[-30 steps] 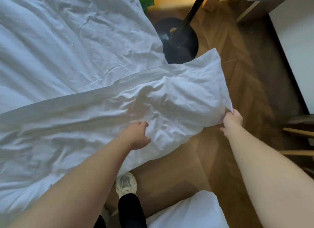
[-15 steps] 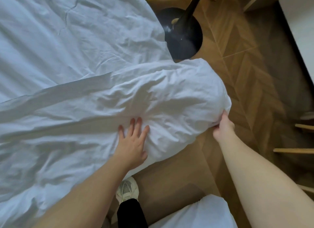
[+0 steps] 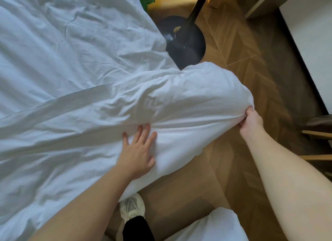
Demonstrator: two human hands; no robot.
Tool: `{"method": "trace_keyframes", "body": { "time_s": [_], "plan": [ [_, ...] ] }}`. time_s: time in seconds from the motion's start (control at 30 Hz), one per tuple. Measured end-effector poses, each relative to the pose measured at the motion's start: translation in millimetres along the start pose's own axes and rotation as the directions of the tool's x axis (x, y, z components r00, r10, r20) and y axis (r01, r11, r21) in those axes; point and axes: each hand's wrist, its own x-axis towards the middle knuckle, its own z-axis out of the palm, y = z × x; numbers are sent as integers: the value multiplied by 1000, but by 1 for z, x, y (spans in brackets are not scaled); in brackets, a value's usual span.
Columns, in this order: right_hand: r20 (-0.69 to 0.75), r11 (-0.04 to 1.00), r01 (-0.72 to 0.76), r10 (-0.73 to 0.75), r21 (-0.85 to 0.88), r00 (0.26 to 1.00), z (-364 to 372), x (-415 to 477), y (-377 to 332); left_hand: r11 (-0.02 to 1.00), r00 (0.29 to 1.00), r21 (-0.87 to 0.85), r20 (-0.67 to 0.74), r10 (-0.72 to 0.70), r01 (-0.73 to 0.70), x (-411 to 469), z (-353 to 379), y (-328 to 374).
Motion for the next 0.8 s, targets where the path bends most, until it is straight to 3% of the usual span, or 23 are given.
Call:
{"method": "trace_keyframes", "body": {
  "time_s": [0.1,0.23,0.37,0.43,0.5,0.6,0.73,0.8],
  "plan": [
    [-10,998,27,-27,-58,1000,-11,0,-15,999,997,41,78,4,-7,0,-8,-9],
    [-80,961,18,-42,-278,996,-20,0,-11,991,980,132,194,-35,10,-3,-6,-29],
    [-46,898,-34,15,-438,999,-3,-26,14,988,984,155,172,-44,17,-11,0,-34],
    [44,830,104,-96,-548,994,16,-48,33,989,993,147,107,-42,26,-19,-5,-37],
    [224,694,298,-198,-656,954,44,-76,53,984,997,166,30,-69,63,-32,-14,-52],
    [525,348,555,-184,-756,831,103,-134,87,965,987,208,-30,-159,162,-57,-24,-98],
    [790,24,802,-153,-597,593,191,-213,118,955,944,155,-259,-206,251,-97,-36,-162],
    [869,-120,865,-164,-487,466,232,-239,124,925,849,27,-406,-337,380,-113,-44,-194]
  ]
}}
